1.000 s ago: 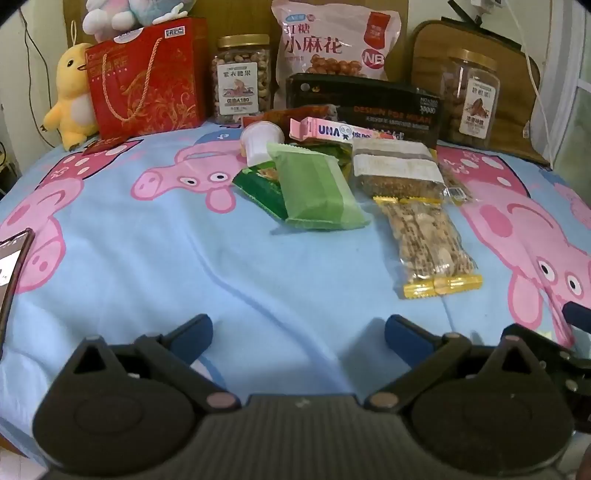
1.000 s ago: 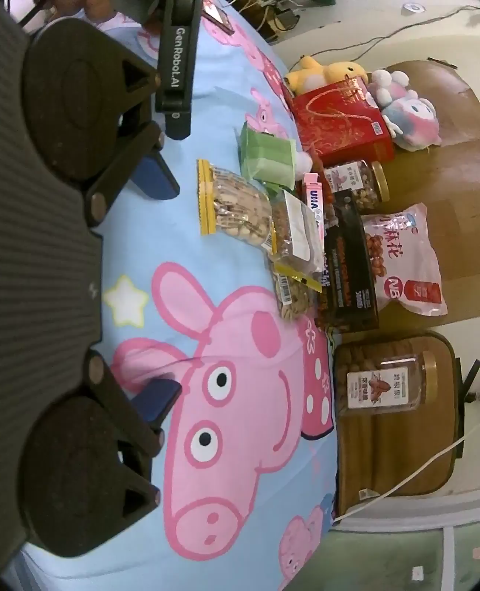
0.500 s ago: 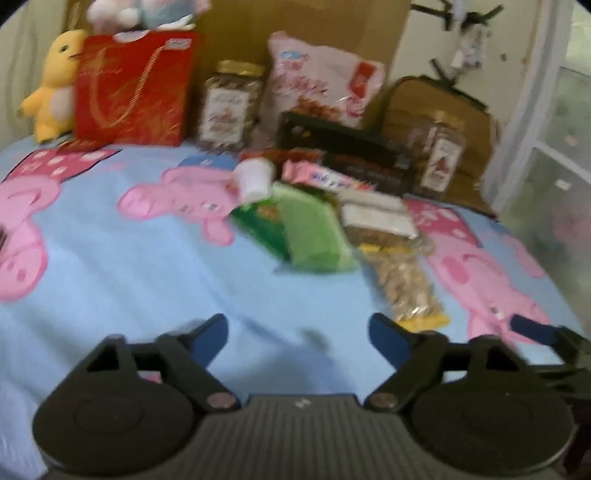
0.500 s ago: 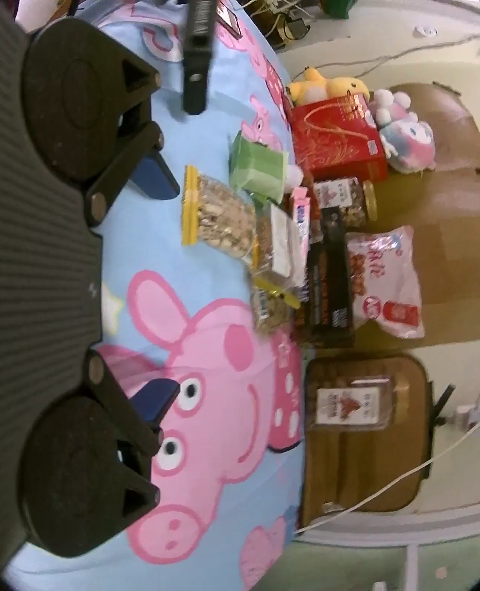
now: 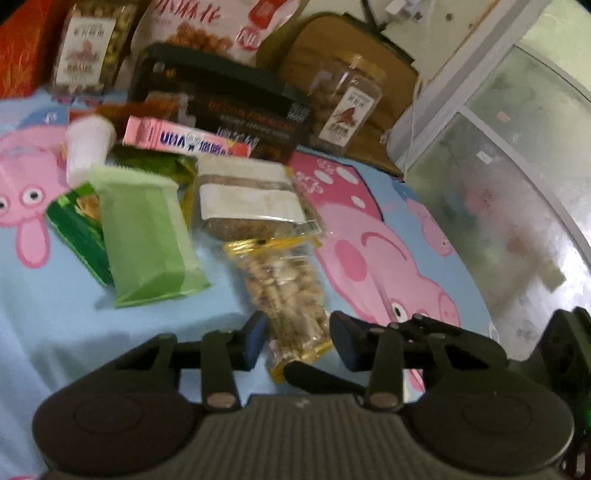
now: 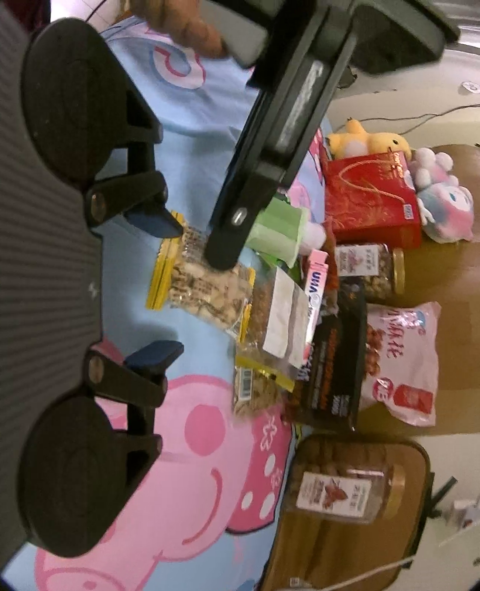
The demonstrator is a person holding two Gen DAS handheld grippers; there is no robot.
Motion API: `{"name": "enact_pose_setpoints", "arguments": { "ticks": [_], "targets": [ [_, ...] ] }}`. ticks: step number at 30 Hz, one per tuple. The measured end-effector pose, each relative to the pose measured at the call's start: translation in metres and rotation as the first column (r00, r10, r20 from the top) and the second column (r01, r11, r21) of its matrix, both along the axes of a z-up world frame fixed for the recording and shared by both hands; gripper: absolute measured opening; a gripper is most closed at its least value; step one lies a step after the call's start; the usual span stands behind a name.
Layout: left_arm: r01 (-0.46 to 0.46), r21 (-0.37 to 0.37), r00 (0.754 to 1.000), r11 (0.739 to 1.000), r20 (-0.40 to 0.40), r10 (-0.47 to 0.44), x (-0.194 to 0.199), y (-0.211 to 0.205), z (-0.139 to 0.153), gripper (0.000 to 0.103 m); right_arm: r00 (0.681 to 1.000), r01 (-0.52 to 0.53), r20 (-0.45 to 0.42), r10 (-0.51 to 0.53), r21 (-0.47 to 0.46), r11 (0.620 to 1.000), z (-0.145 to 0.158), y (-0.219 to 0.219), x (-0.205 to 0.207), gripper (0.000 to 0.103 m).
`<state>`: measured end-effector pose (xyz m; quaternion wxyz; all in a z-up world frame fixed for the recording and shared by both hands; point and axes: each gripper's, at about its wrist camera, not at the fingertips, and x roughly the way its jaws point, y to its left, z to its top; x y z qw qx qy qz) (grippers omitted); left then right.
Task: Organize snacks
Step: 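Grasp the peanut bag with the left gripper and lift it toward the dark box, then lower the peanut bag into the dark box and open the left gripper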
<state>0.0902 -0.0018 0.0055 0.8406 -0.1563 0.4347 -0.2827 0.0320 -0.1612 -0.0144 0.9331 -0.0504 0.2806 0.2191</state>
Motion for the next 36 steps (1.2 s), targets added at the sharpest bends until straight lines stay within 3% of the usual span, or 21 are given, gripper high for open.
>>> {"name": "enact_pose_setpoints", "arguments": {
  "ticks": [4, 6, 8, 12, 18, 23, 28, 36],
  "targets": [
    [-0.018, -0.018, 1.000, 1.000, -0.001, 0.018, -0.007, 0.008, 0.000, 0.022, 1.000, -0.018, 0.015, 0.018, -0.010, 1.000, 0.001, 0.005, -0.001, 0.046],
    [0.001, -0.041, 1.000, 0.999, 0.025, 0.000, -0.019, 0.014, 0.011, 0.014, 0.998, -0.067, 0.000, 0.067, 0.011, 0.998, 0.005, 0.005, -0.006, 0.035],
    [0.008, -0.045, 0.998, 0.999, 0.070, -0.005, -0.032, 0.020, 0.025, 0.014, 0.991, -0.134, -0.006, 0.134, 0.045, 0.990, 0.013, 0.005, -0.013, 0.026],
    [-0.017, -0.035, 0.993, 0.999, 0.118, 0.021, -0.032, 0.024, 0.045, 0.014, 0.984, -0.176, 0.051, 0.174, 0.038, 0.984, 0.025, 0.015, -0.016, 0.023],
    [-0.034, -0.025, 0.980, 0.999, 0.196, 0.038, -0.011, 0.023, 0.076, 0.014, 0.981, -0.156, 0.130, 0.145, 0.074, 0.985, 0.046, 0.016, 0.008, 0.021],
    [-0.042, 0.012, 0.959, 0.999, 0.281, 0.037, 0.032, 0.008, 0.104, 0.014, 0.968, -0.131, 0.223, 0.115, 0.059, 0.990, 0.066, 0.012, 0.038, 0.021],
    [-0.057, 0.031, 0.945, 0.998, 0.323, 0.044, 0.097, -0.011, 0.116, 0.015, 0.959, -0.080, 0.278, 0.057, 0.072, 0.994, 0.083, 0.002, 0.096, 0.021],
    [-0.111, 0.063, 0.957, 0.992, 0.275, 0.089, 0.186, -0.032, 0.083, 0.015, 0.983, 0.032, 0.175, -0.056, 0.137, 0.990, 0.072, -0.016, 0.196, 0.021]
  ]
}}
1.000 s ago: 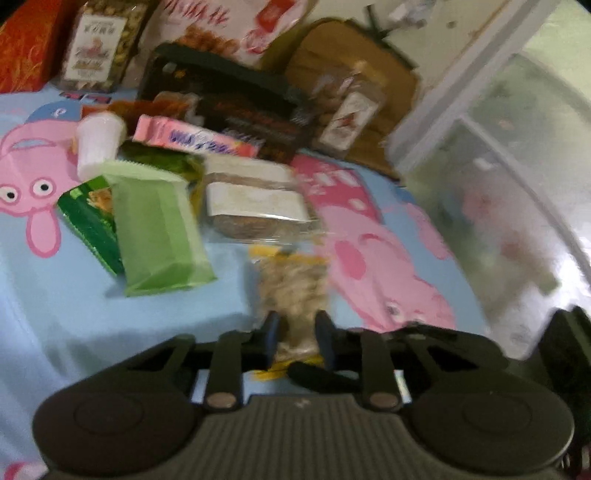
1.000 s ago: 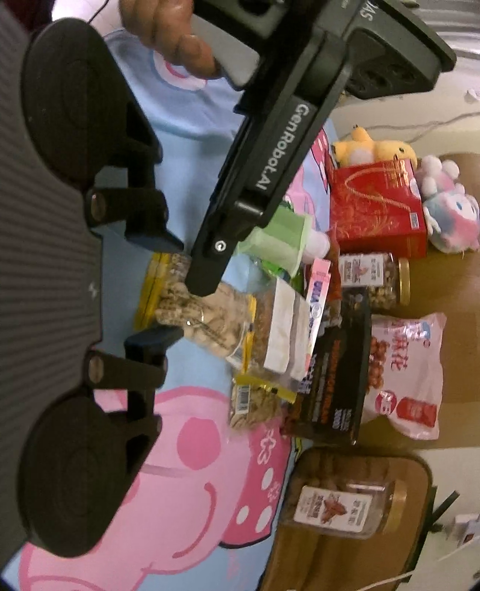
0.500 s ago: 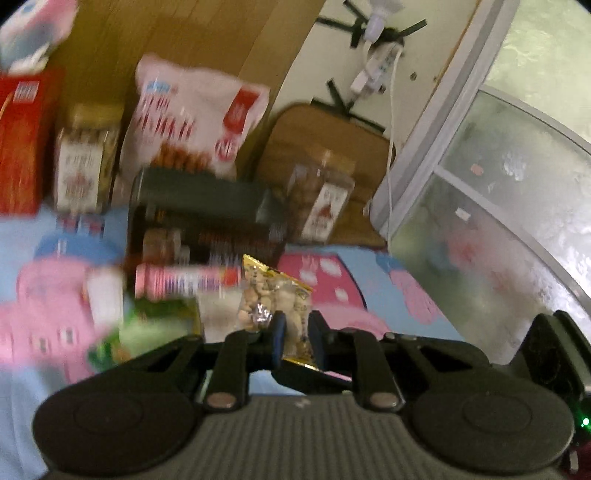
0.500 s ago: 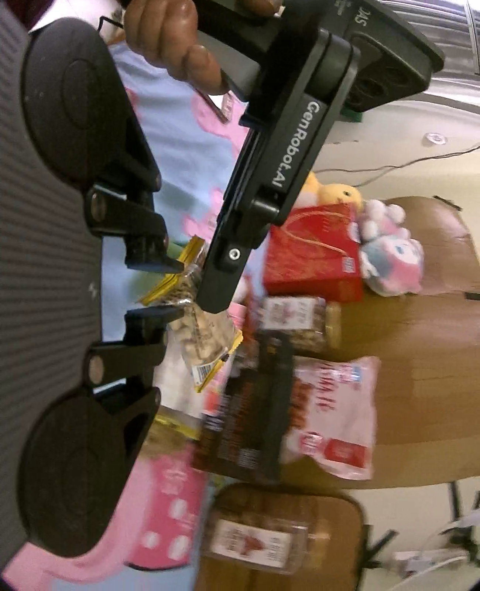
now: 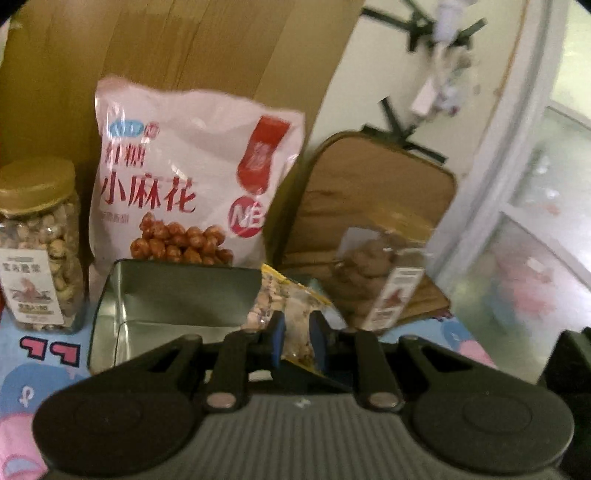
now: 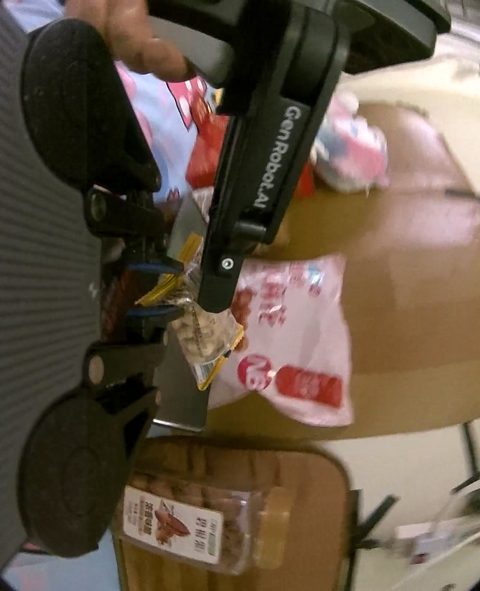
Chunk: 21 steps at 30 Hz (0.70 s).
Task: Organize snacks
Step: 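Lower the peanut bag into the dark box and open the left gripper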
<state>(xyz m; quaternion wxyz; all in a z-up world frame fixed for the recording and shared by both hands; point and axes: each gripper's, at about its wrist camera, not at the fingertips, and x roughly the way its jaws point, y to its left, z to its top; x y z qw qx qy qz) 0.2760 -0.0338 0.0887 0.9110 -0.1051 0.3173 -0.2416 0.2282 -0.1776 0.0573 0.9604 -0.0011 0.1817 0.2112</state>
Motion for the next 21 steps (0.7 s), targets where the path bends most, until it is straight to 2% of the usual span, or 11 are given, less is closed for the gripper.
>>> {"name": "enact_pose_setpoints", "arguments": {
  "ticks": [2, 3, 5, 10, 11, 13, 16, 18, 19, 21],
  "targets": [
    [-0.015, 0.003, 0.999, 1.000, -0.039, 0.015, 0.010, 0.000, -0.010, 0.015, 1.000, 0.013, -0.012, -0.013, -0.016, 1.000, -0.007, 0.001, 0.005, 0.026],
    [-0.012, 0.000, 0.998, 1.000, -0.054, 0.012, 0.011, 0.002, -0.013, 0.018, 1.000, 0.028, -0.009, -0.028, -0.018, 0.999, -0.008, 0.000, 0.004, 0.035],
    [-0.018, -0.018, 0.999, 1.000, -0.036, 0.018, 0.005, 0.011, -0.012, 0.023, 0.998, 0.056, -0.007, -0.056, -0.007, 0.998, -0.006, -0.006, 0.001, 0.042],
    [-0.084, 0.043, 0.996, 0.996, 0.013, 0.083, -0.011, 0.043, -0.005, 0.023, 0.997, 0.074, 0.000, -0.074, 0.105, 0.992, -0.001, -0.040, -0.028, 0.041],
    [-0.108, 0.052, 0.994, 0.993, 0.002, 0.108, -0.013, 0.049, -0.005, 0.024, 0.997, 0.077, -0.018, -0.075, 0.133, 0.988, -0.003, -0.048, -0.035, 0.041],
    [-0.139, 0.020, 0.990, 0.990, -0.025, 0.139, -0.023, 0.068, -0.009, 0.024, 0.995, 0.096, -0.056, -0.088, 0.177, 0.980, -0.011, -0.060, -0.049, 0.041],
    [-0.156, 0.003, 0.987, 0.988, -0.022, 0.156, -0.046, 0.086, -0.018, 0.024, 0.986, 0.151, -0.110, -0.129, 0.223, 0.963, -0.027, -0.076, -0.070, 0.041],
    [-0.176, 0.014, 0.984, 0.984, -0.028, 0.176, -0.059, 0.095, -0.028, 0.024, 0.973, 0.181, -0.190, -0.133, 0.267, 0.946, -0.041, -0.084, -0.074, 0.041],
    [-0.191, 0.010, 0.981, 0.981, -0.038, 0.192, -0.065, 0.101, -0.034, 0.025, 0.968, 0.181, -0.223, -0.118, 0.290, 0.940, -0.045, -0.086, -0.075, 0.041],
    [-0.238, -0.022, 0.969, 0.971, -0.079, 0.236, -0.072, 0.118, -0.046, 0.036, 0.958, 0.187, -0.267, -0.106, 0.302, 0.935, -0.051, -0.084, -0.073, 0.041]
  ]
}}
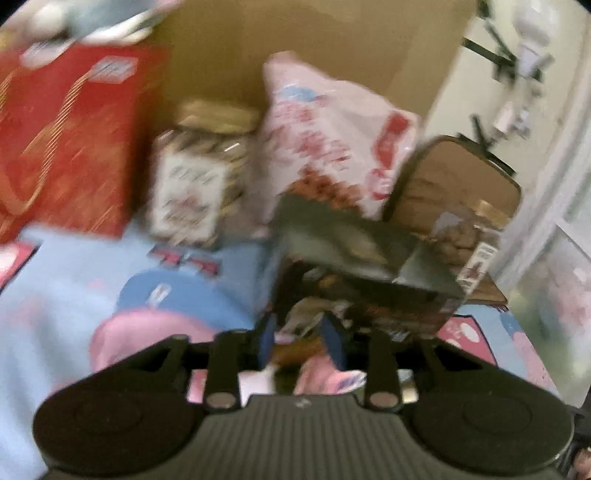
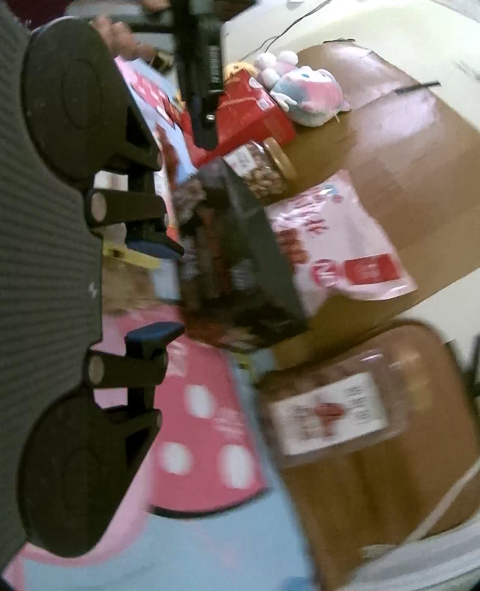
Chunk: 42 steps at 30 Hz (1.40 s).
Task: Organize snacks
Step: 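Lower the peanut bag into the dark box and open the left gripper, then reach the left gripper to the orange snack packet and grasp it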
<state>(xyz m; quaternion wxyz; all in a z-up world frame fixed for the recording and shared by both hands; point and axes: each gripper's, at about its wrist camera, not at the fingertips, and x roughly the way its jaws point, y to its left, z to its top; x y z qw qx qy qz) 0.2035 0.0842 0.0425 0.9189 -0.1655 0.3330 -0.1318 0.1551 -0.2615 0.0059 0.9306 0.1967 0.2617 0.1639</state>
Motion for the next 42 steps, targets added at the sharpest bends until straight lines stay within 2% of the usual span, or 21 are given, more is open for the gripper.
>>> {"name": "enact_pose_setpoints", "arguments": {
  "ticks": [5, 7, 10, 15, 19, 21, 23, 25, 28, 31, 35, 39, 42],
  "targets": [
    [-0.136, -0.116, 0.990, 0.984, -0.049, 0.131, -0.013, 0.048, -0.017, 0.039, 0.999, -0.041, 0.017, 0.042, -0.028, 0.999, 0.009, 0.024, 0.000, 0.041],
    [-0.157, -0.145, 0.987, 0.977, -0.060, 0.150, -0.012, 0.056, -0.019, 0.039, 0.998, -0.056, 0.017, 0.057, -0.042, 0.998, 0.011, 0.038, 0.006, 0.041],
    [-0.142, -0.144, 0.988, 0.979, -0.081, 0.132, -0.003, 0.052, -0.025, 0.039, 0.993, -0.118, 0.015, 0.119, -0.030, 0.993, 0.016, 0.064, 0.023, 0.041],
    [-0.103, -0.199, 0.988, 0.975, -0.131, 0.078, 0.009, 0.035, -0.038, 0.039, 0.988, -0.153, -0.004, 0.153, 0.011, 0.988, 0.018, 0.101, 0.064, 0.041],
    [-0.046, -0.132, 0.994, 0.990, -0.106, 0.032, -0.007, 0.020, -0.032, 0.038, 0.978, -0.194, -0.088, 0.190, -0.037, 0.980, 0.005, 0.119, 0.083, 0.039],
    [-0.030, -0.126, 0.995, 0.992, -0.101, 0.018, -0.019, 0.017, -0.032, 0.038, 0.976, -0.210, -0.074, 0.203, -0.093, 0.973, 0.008, 0.121, 0.070, 0.039],
    [0.007, -0.158, 0.992, 0.987, -0.123, -0.027, -0.032, 0.015, -0.037, 0.038, 0.970, -0.240, -0.067, 0.233, -0.126, 0.963, 0.010, 0.121, 0.054, 0.039],
    [0.043, -0.161, 0.989, 0.986, -0.133, -0.065, -0.044, 0.010, -0.043, 0.039, 0.963, -0.270, -0.065, 0.263, -0.162, 0.949, 0.008, 0.118, 0.034, 0.039],
    [0.043, -0.197, 0.989, 0.980, -0.134, -0.070, -0.052, 0.014, -0.044, 0.041, 0.956, -0.291, -0.030, 0.291, -0.184, 0.939, 0.005, 0.114, 0.008, 0.039],
    [0.000, -0.249, 0.990, 0.968, -0.138, -0.036, -0.050, 0.029, -0.040, 0.041, 0.952, -0.306, -0.022, 0.306, -0.145, 0.941, 0.008, 0.109, 0.002, 0.041],
    [-0.032, -0.290, 0.987, 0.956, -0.157, -0.015, -0.039, 0.041, -0.035, 0.047, 0.962, -0.272, -0.057, 0.266, -0.159, 0.949, 0.012, 0.113, 0.019, 0.042],
    [-0.042, -0.345, 0.977, 0.938, -0.210, -0.033, -0.023, 0.043, -0.043, 0.049, 0.957, -0.261, -0.137, 0.257, -0.015, 0.965, 0.012, 0.105, 0.050, 0.042],
    [-0.070, -0.378, 0.971, 0.923, -0.238, -0.024, -0.015, 0.044, -0.054, 0.051, 0.952, -0.259, -0.162, 0.258, 0.017, 0.966, 0.012, 0.106, 0.066, 0.042]
  ]
}}
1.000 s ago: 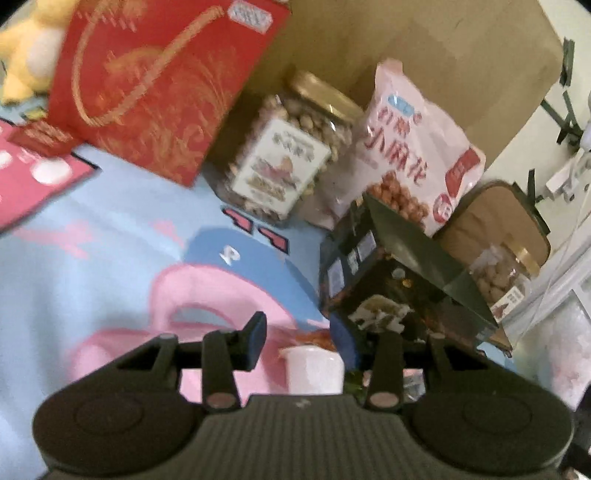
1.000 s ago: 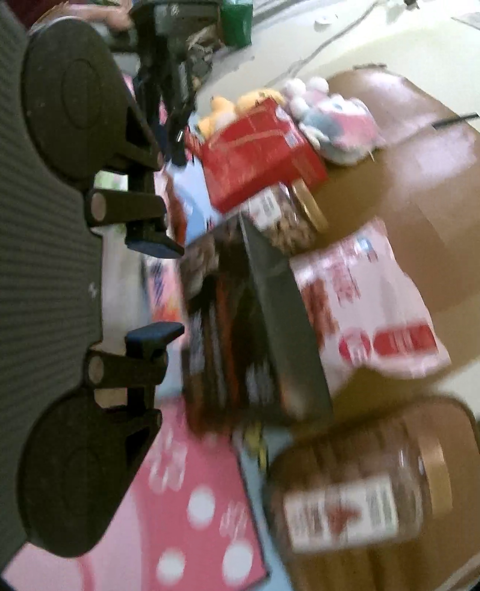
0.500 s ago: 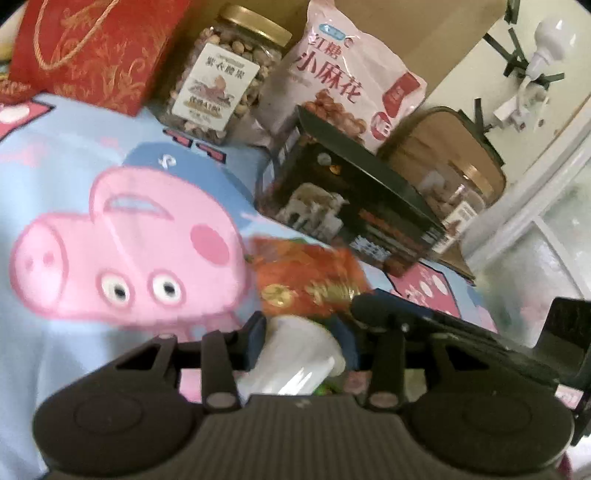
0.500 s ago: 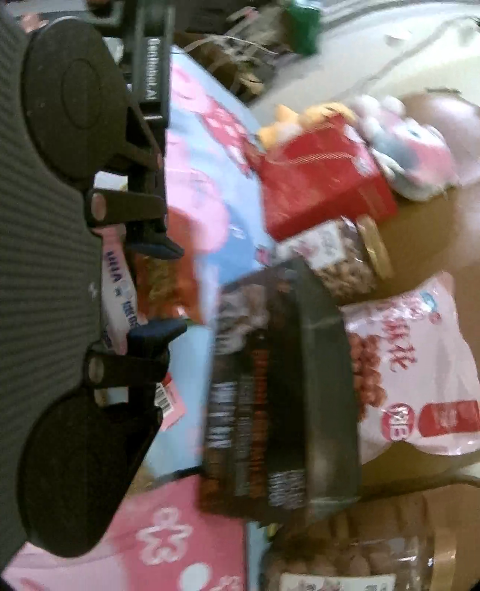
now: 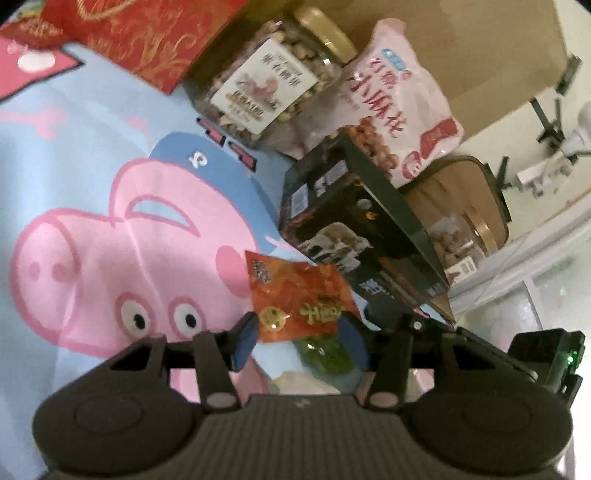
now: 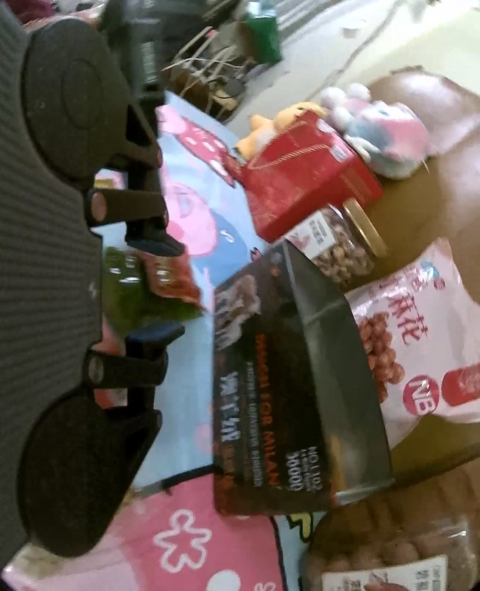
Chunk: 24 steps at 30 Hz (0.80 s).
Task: Organize snacks
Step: 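Reach the left gripper to the orange snack packet and grasp it, then carry the orange packet into the dark box and release it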
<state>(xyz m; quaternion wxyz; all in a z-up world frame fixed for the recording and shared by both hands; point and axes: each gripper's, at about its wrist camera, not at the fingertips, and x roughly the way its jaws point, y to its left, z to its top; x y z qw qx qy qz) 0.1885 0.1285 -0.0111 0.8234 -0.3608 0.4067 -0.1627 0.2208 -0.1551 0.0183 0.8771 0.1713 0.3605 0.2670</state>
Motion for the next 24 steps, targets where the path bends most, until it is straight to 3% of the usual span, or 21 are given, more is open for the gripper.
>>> {"name": "enact_pose_setpoints", "arguments": {
  "ticks": [2, 4, 6, 8, 12, 15, 19, 24],
  "targets": [
    [-0.016, -0.042, 1.000, 0.999, 0.000, 0.016, 0.003, 0.003, -0.005, 0.048, 1.000, -0.005, -0.031, 0.004, -0.012, 1.000, -0.003, 0.005, 0.010, 0.043],
    [-0.034, -0.053, 0.999, 0.998, -0.006, 0.033, 0.006, 0.004, -0.008, 0.037, 0.999, -0.030, -0.046, 0.029, -0.023, 0.999, -0.007, 0.014, 0.015, 0.040],
    [-0.043, -0.024, 0.999, 0.999, -0.015, 0.042, 0.006, 0.006, -0.010, 0.018, 0.999, -0.028, -0.027, 0.027, -0.074, 0.997, -0.007, 0.024, 0.015, 0.024],
    [-0.037, -0.030, 0.999, 0.999, -0.021, 0.036, 0.003, 0.009, -0.012, 0.017, 1.000, -0.028, 0.010, 0.030, -0.109, 0.994, -0.004, 0.028, 0.010, 0.022],
    [-0.012, -0.049, 1.000, 0.999, -0.004, 0.011, -0.007, 0.008, -0.010, 0.017, 0.998, -0.042, 0.052, 0.044, -0.044, 0.998, 0.006, 0.018, -0.005, 0.011],
    [0.005, -0.064, 1.000, 0.998, 0.017, -0.004, -0.009, 0.004, -0.004, 0.017, 0.993, -0.036, 0.112, 0.038, -0.021, 0.999, 0.017, 0.015, -0.024, 0.010],
    [0.037, -0.051, 0.997, 0.998, 0.065, -0.034, 0.001, -0.009, 0.017, 0.017, 0.978, -0.014, 0.209, 0.019, -0.026, 1.000, 0.037, 0.015, -0.038, 0.010],
    [0.075, 0.019, 0.985, 0.997, 0.152, -0.077, 0.038, -0.032, 0.064, 0.017, 0.945, 0.059, 0.323, -0.053, -0.008, 0.998, 0.064, 0.003, -0.031, 0.010]
  ]
}}
